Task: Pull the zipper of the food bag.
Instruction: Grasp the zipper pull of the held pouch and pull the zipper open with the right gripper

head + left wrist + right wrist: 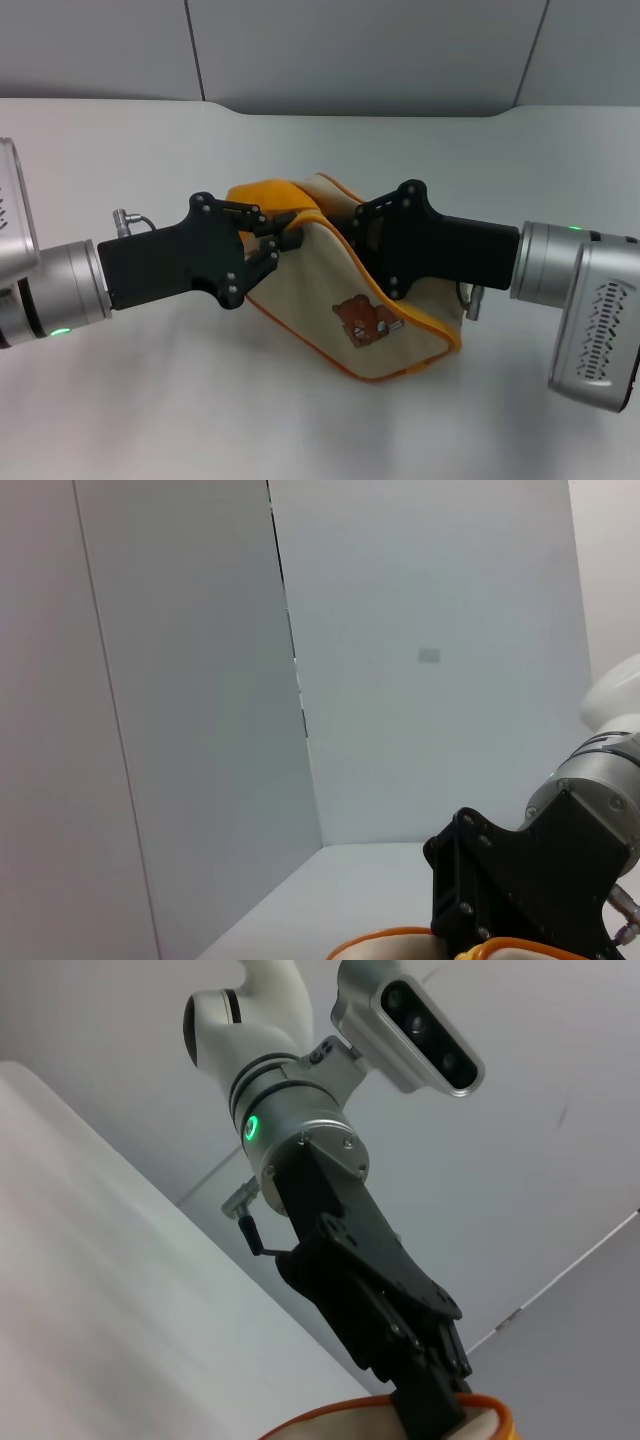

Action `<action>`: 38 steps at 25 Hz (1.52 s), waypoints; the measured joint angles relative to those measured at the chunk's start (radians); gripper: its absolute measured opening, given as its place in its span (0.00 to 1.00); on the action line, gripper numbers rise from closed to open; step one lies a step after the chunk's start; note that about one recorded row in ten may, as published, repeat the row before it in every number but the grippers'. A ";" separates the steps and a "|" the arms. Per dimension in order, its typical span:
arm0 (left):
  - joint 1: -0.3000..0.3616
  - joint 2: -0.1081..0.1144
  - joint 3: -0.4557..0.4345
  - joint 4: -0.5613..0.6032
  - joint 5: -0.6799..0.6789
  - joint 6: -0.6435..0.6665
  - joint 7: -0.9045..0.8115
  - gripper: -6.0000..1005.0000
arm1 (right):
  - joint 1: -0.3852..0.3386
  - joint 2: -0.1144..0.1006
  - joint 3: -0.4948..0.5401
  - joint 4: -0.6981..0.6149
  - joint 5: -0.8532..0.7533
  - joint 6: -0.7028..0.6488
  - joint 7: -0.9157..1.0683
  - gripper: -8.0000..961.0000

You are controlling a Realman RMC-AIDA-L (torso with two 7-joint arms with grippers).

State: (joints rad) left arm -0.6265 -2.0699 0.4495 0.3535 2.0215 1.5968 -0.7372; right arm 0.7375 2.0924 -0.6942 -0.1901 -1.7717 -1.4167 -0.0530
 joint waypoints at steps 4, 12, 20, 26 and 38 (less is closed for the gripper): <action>0.005 0.000 0.000 0.001 -0.018 -0.003 0.000 0.11 | -0.008 -0.003 -0.027 -0.015 -0.001 0.002 0.019 0.01; 0.047 0.005 0.000 0.005 -0.136 -0.062 -0.002 0.11 | -0.137 -0.006 -0.157 -0.185 -0.004 0.015 0.170 0.01; 0.070 0.006 -0.002 -0.001 -0.158 -0.110 -0.011 0.11 | -0.207 -0.006 -0.156 -0.241 0.004 -0.005 0.204 0.01; 0.092 0.006 -0.005 -0.002 -0.197 -0.116 -0.024 0.11 | -0.224 -0.004 -0.154 -0.236 0.009 -0.001 0.203 0.01; 0.171 -0.002 -0.005 -0.066 -0.230 -0.109 -0.047 0.13 | -0.222 -0.013 -0.144 -0.198 0.132 -0.031 0.540 0.15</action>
State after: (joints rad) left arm -0.4560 -2.0721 0.4448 0.2879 1.7914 1.4883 -0.7846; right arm 0.5154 2.0798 -0.8384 -0.3877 -1.6397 -1.4476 0.4875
